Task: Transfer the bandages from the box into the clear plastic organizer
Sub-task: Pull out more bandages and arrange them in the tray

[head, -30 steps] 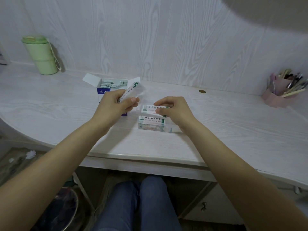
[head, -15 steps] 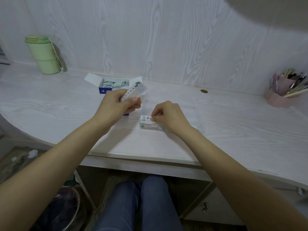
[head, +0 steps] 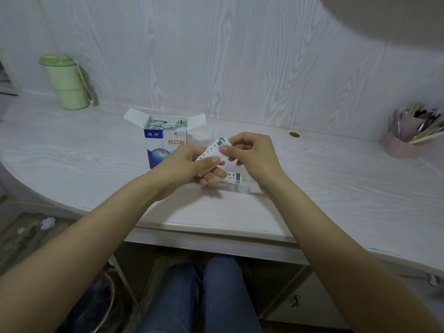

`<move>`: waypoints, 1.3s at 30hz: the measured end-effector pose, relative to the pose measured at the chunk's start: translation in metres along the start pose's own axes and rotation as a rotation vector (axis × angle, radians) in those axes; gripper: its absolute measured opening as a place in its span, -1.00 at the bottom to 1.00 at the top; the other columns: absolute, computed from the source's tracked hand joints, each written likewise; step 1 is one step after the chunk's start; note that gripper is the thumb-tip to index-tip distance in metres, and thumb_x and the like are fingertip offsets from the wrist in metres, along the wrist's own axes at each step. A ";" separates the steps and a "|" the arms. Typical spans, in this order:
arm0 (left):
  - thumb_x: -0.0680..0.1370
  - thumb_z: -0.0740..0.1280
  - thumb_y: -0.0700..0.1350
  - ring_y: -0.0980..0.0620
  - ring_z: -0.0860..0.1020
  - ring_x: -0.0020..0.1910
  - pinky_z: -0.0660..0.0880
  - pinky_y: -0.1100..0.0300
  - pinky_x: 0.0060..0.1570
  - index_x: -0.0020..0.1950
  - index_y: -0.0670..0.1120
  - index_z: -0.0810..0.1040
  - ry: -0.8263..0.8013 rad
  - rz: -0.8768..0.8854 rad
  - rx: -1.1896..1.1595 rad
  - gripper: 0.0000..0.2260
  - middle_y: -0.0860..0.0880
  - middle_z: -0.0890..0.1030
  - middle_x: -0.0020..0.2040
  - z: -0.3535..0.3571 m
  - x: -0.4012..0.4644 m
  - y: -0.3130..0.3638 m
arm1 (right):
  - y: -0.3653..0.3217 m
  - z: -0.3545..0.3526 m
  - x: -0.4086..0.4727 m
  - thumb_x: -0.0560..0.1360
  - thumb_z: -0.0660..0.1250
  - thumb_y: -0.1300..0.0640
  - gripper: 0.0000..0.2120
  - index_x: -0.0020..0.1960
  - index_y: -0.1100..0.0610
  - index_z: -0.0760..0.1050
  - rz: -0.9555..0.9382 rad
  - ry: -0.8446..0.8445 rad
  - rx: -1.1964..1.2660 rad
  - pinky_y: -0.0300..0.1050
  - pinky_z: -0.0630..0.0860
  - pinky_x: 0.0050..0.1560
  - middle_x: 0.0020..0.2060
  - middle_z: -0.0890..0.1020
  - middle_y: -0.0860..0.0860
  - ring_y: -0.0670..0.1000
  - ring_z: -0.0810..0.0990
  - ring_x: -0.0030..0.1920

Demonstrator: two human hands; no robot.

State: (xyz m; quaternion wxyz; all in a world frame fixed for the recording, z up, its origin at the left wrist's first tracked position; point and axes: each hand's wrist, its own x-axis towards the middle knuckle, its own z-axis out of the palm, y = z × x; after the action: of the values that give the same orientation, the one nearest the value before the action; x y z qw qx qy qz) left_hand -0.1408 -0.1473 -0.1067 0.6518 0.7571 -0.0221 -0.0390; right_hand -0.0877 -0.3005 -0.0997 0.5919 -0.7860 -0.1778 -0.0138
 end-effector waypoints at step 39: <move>0.66 0.11 -0.14 0.09 0.66 -0.29 0.59 0.24 -0.15 0.00 -0.19 0.54 0.320 0.110 -0.020 -0.76 -0.14 0.64 -0.15 -0.014 0.009 -0.005 | 0.028 0.007 0.001 0.42 0.43 0.23 -0.98 -0.16 0.14 0.61 -0.040 -0.031 -0.684 -0.20 0.50 -0.14 -0.22 0.64 0.01 -0.01 0.58 -0.14</move>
State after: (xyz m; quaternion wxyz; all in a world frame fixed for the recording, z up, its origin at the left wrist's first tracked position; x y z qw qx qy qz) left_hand -0.1307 -0.1338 -0.1094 0.6557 0.7447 0.0409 0.1178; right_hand -0.0800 -0.3005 -0.1276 0.2907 -0.9356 -0.1871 -0.0723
